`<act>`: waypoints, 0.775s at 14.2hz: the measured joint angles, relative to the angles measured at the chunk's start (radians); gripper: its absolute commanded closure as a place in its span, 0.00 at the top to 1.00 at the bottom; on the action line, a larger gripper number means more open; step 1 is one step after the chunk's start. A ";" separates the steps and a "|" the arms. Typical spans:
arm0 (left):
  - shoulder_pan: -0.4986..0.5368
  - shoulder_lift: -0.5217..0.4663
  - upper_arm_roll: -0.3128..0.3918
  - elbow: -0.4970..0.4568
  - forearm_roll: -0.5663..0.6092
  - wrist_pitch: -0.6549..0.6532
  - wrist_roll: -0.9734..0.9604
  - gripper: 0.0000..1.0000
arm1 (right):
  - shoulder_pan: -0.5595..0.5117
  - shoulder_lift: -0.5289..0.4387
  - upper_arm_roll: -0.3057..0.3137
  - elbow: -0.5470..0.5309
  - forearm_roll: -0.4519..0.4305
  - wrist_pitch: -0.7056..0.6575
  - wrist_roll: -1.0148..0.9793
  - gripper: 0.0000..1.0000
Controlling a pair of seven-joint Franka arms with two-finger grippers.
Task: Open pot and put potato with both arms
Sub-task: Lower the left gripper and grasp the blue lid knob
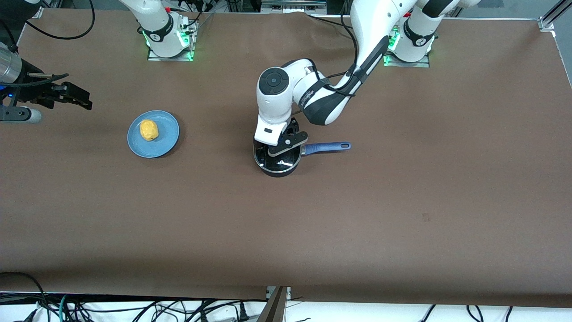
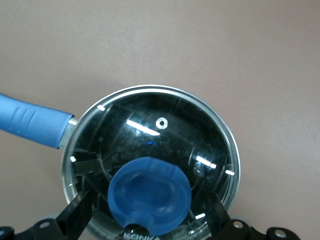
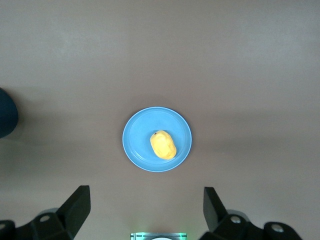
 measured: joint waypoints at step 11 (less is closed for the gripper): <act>-0.005 0.011 0.004 0.021 0.029 0.005 0.000 0.58 | 0.000 0.000 0.000 0.000 0.000 0.000 0.000 1.00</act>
